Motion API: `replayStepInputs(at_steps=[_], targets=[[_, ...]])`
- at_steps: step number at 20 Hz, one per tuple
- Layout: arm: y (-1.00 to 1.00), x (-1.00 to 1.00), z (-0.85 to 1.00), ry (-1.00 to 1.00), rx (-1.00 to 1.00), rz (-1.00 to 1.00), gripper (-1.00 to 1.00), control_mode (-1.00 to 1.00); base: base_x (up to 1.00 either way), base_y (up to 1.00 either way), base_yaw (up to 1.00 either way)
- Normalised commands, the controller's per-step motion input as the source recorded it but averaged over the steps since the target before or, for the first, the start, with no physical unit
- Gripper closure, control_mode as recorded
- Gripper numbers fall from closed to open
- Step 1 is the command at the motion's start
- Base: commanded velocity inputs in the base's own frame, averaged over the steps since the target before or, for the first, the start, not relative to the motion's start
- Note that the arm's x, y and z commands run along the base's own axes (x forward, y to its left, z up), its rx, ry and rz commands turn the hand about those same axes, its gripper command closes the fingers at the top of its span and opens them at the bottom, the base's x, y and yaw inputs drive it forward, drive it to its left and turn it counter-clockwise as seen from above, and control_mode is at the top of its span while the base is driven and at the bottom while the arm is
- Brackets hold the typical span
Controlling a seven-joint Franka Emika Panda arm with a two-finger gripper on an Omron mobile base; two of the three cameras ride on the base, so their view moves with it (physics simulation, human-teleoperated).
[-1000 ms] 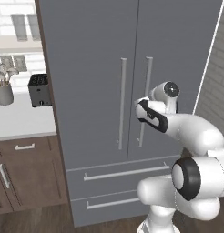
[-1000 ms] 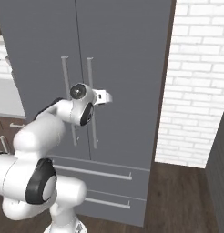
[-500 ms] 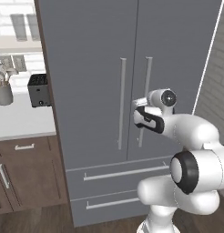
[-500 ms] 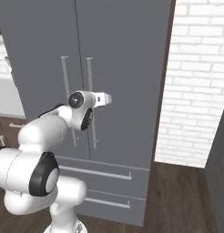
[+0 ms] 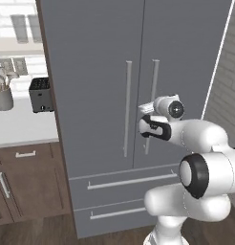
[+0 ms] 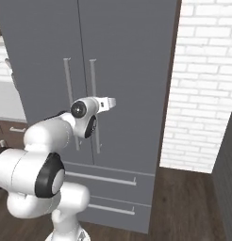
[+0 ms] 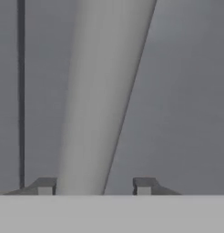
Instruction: Take the strawberry from the fridge and place it on top of the pancake, located on the dining counter.
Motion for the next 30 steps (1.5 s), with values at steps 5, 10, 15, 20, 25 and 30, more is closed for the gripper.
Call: replayStepInputs(at_steps=[5, 10, 15, 20, 25, 30], targets=[[-0.1, -0.82, 0.12, 0.06, 0.0, 0.0, 1.0, -1.0, 0.0, 0.0, 0.0], [-0.3, -1.0, 0.26, 0.06, 0.0, 0.0, 1.0, -1.0, 0.0, 0.0, 0.0], [-0.56, -0.82, 0.52, 0.22, 0.01, 0.0, 1.0, -1.0, 0.0, 0.0, 0.0], [-0.61, -0.48, 0.22, 0.19, 0.03, 0.0, 1.0, -1.0, 0.0, 0.0, 0.0], [-0.04, -0.03, -0.14, 0.07, -0.05, 0.0, -1.0, -1.0, 0.0, 0.0, 0.0], [0.26, -0.98, 0.09, -0.13, -0.08, 0.01, -1.0, -1.0, 0.0, 0.0, 0.0]])
